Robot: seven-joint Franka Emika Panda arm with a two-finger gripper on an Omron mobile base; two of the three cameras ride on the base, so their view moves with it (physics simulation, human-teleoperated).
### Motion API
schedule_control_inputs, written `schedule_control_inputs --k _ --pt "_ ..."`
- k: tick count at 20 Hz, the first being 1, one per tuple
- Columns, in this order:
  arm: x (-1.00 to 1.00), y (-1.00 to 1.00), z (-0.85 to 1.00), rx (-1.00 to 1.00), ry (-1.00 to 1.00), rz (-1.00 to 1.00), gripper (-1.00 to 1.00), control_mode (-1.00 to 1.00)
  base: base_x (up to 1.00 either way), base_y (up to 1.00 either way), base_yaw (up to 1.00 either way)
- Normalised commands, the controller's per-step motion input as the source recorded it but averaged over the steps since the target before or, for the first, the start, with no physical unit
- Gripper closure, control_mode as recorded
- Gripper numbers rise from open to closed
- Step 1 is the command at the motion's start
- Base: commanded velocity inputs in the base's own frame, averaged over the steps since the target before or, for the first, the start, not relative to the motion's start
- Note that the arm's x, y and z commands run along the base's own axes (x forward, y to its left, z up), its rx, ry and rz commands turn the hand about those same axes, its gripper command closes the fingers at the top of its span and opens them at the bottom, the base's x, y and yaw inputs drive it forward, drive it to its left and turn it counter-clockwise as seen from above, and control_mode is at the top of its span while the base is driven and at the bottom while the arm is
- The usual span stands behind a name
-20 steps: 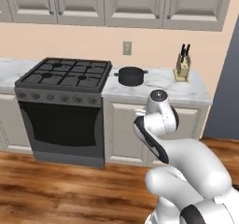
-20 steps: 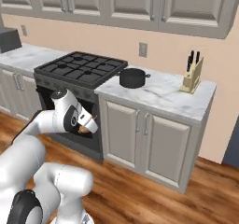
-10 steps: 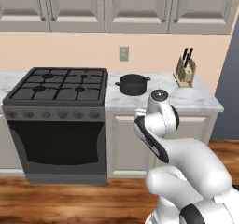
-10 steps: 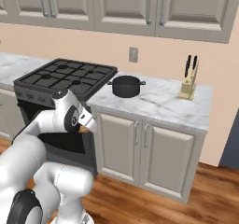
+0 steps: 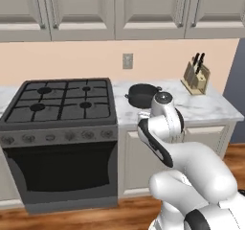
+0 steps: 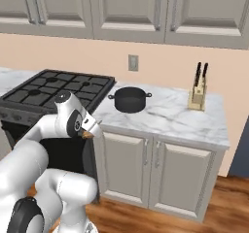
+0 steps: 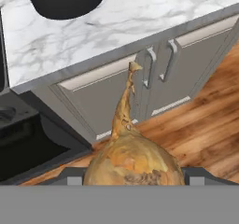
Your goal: Turn on the sink faucet. Then move the onion from the counter to the sink. Turn off the sink. Move the vegetable from the sink to the pot next to the stove. Finally move the pot to the front right burner.
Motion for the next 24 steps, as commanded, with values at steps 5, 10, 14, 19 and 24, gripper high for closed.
schedule_control_inputs --k 5,10,14,19,24 --pt "0.0 0.0 0.0 0.0 0.0 0.0 1.0 1.0 0.58 0.45 -0.25" --pt "0.0 0.0 0.0 0.0 0.0 0.0 1.0 1.0 0.57 0.42 -0.25" --pt "0.0 0.0 0.0 0.0 0.0 0.0 1.0 1.0 0.41 0.44 -0.23" --pt "0.0 0.0 0.0 0.0 0.0 0.0 1.0 1.0 0.32 0.46 -0.21" --pt "0.0 0.0 0.0 0.0 0.0 0.0 1.0 1.0 0.35 0.47 -0.2"
